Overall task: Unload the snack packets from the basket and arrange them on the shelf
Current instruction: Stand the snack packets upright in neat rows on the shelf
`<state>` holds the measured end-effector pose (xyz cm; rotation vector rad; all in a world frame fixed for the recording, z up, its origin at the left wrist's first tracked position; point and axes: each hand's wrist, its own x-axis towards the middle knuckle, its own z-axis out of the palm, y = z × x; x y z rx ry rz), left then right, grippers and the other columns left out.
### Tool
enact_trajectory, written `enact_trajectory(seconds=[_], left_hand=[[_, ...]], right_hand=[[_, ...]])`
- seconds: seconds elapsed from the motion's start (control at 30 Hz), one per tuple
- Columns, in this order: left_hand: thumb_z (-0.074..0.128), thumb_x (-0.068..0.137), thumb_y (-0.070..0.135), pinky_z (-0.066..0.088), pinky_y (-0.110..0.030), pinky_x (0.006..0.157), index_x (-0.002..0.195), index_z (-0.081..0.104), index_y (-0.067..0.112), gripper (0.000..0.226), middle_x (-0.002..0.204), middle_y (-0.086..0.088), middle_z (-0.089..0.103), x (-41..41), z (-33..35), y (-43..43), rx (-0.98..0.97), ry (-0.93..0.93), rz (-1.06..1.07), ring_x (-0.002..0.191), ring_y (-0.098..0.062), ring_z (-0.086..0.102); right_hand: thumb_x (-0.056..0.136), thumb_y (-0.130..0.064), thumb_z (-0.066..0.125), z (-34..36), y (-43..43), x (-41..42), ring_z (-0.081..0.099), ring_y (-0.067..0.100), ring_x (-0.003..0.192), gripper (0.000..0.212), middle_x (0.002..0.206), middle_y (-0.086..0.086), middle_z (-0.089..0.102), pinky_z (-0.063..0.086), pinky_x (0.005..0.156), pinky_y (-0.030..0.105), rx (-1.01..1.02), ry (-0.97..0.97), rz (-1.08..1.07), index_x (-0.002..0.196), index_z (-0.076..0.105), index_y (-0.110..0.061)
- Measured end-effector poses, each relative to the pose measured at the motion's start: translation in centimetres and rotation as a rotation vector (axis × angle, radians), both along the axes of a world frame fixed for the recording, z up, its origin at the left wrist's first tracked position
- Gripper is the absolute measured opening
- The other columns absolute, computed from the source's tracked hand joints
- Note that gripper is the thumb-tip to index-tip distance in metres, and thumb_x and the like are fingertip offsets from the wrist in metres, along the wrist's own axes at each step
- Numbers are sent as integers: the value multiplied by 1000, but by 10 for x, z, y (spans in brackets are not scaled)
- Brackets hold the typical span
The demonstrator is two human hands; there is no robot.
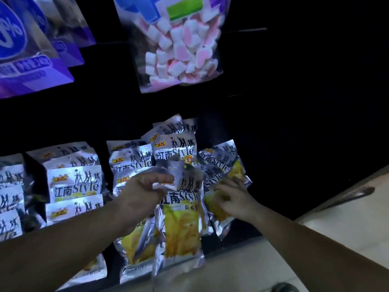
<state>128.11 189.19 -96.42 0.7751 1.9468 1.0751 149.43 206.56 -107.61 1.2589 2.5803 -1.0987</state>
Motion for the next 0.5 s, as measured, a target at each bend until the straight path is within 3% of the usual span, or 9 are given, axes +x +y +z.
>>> enact_trajectory(seconds=[0.07, 0.17, 0.23, 0.37, 0.5], left_hand=[[61, 98, 4, 41, -23, 47, 104, 78, 28, 29, 72, 11, 69, 2, -12, 1, -28, 20, 3, 60, -18, 48], [58, 99, 2, 45, -27, 50, 102, 75, 34, 37, 62, 9, 68, 2, -26, 1, -89, 65, -29, 54, -17, 48], [57, 99, 3, 46, -24, 48, 113, 74, 32, 36, 58, 11, 65, 0, -29, 3, -117, 100, -58, 46, -11, 48], [59, 99, 5, 46, -19, 42, 123, 72, 26, 34, 78, 5, 68, -3, -30, 7, -129, 125, -26, 37, -3, 49], [59, 99, 5, 47, -13, 45, 123, 71, 27, 35, 95, -2, 74, 2, -22, 8, -114, 89, -7, 52, -9, 56]], right_hand=[[95, -60, 50, -9, -4, -4, -16, 24, 155, 55, 169, -13, -7, 2, 124, 55, 55, -165, 160, 148, 35, -56], [92, -68, 49, -25, -7, 5, -20, 26, 154, 66, 168, -13, -17, -1, 119, 65, 57, -344, 235, 151, 21, -61], [88, -68, 53, -30, -8, 13, -16, 27, 155, 72, 168, -15, -15, 4, 118, 67, 76, -395, 226, 151, 21, -60], [84, -68, 57, -29, -10, 27, 1, 30, 153, 71, 167, -14, 2, 18, 118, 61, 108, -400, 125, 148, 29, -58], [74, -60, 69, -30, -7, 45, 20, 30, 146, 69, 161, -10, 12, 34, 114, 48, 81, -355, -19, 139, 46, -51]])
